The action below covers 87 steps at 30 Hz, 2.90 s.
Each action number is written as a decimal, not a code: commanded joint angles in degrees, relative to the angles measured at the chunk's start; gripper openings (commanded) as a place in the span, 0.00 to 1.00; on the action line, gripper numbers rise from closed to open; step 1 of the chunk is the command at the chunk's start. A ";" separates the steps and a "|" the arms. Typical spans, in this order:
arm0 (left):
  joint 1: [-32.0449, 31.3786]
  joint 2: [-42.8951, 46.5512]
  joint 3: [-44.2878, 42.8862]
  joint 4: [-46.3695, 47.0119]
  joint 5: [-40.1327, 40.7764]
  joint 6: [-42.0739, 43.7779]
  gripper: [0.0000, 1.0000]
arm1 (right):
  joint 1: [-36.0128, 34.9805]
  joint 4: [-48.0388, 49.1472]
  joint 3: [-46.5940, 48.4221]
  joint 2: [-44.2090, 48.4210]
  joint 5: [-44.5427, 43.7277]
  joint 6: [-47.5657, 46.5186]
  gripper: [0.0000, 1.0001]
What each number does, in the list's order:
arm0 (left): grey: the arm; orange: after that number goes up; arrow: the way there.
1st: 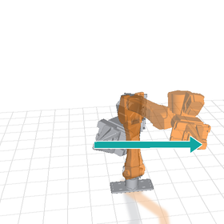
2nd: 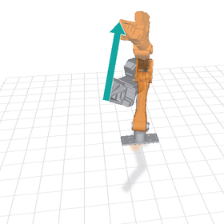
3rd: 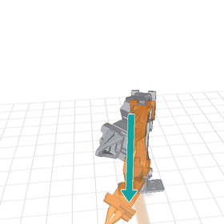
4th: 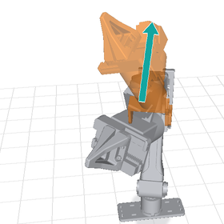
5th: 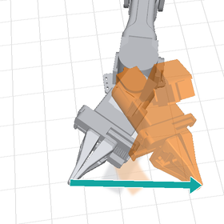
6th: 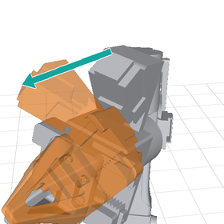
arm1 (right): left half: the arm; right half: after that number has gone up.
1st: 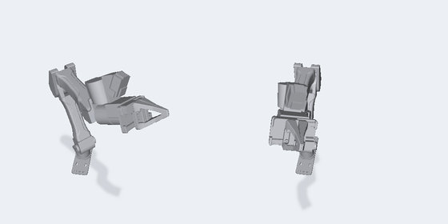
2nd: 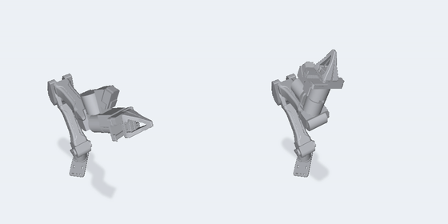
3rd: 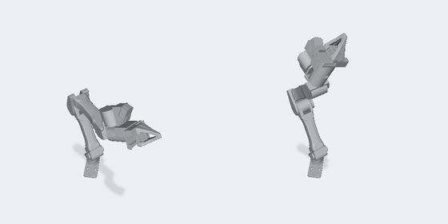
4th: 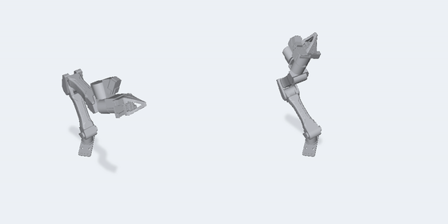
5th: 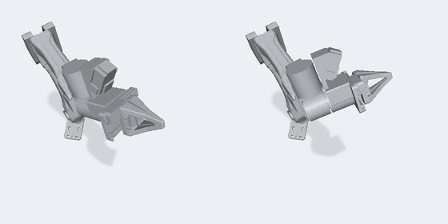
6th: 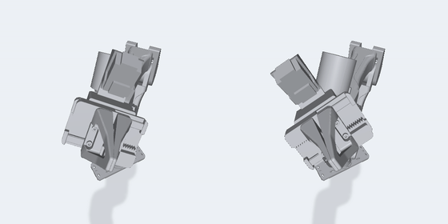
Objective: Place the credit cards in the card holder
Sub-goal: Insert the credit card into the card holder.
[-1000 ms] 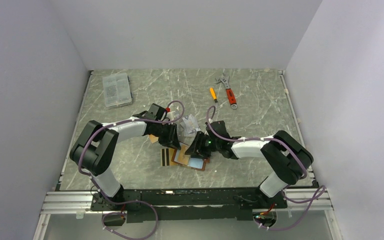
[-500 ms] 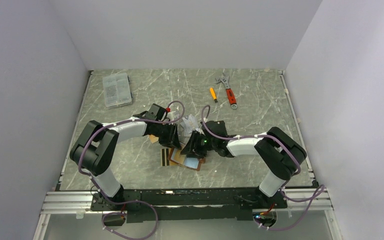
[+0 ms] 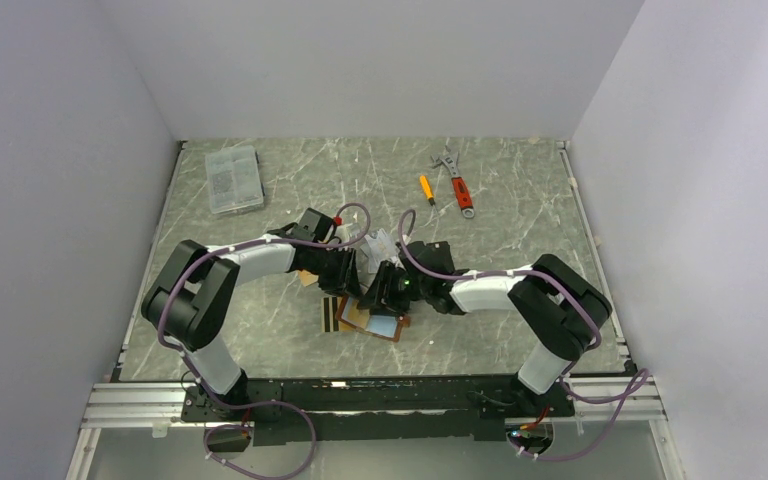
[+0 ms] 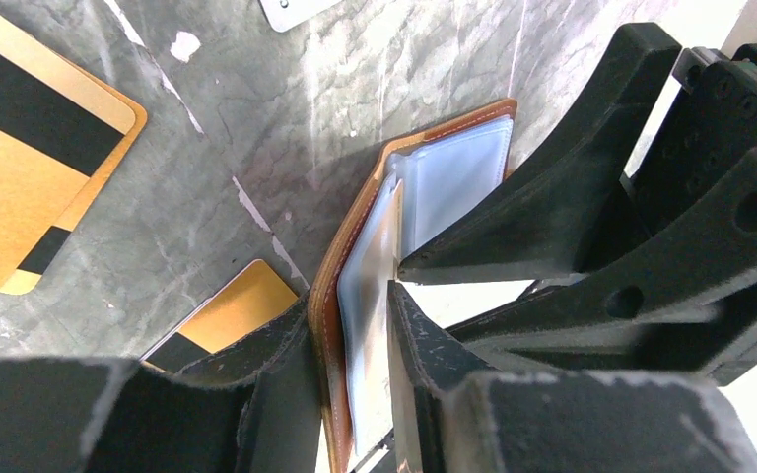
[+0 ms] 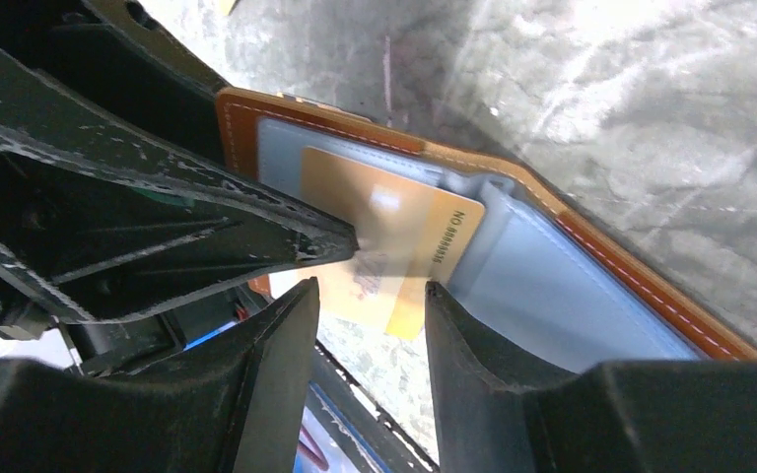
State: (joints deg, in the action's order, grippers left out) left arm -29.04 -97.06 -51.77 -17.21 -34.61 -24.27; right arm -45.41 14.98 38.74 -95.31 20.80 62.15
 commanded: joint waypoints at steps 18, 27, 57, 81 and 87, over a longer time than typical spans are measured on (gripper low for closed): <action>1.44 3.00 -3.59 -4.54 6.73 5.10 0.36 | 3.42 3.08 -5.37 0.44 -0.76 1.12 0.39; 1.44 1.63 -2.34 -3.84 7.37 5.07 0.24 | 3.47 0.32 -2.12 -1.32 -0.61 -0.94 0.11; -1.04 1.20 -1.50 -1.42 5.18 3.46 0.41 | -0.26 -3.22 5.92 -6.48 -3.22 -2.57 0.00; -3.14 4.26 -5.13 -3.14 5.69 13.33 0.74 | 2.89 -14.01 -6.05 14.97 -9.72 -6.93 0.45; -2.65 1.36 -9.23 -8.05 7.63 17.58 0.69 | 2.85 -13.86 -4.90 13.98 -9.40 -7.41 0.41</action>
State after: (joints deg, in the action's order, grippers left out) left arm -32.05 -94.83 -57.63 -22.37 -28.67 -11.11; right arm -42.61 2.22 32.99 -81.62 12.27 55.96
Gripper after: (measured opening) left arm 0.699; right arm 0.428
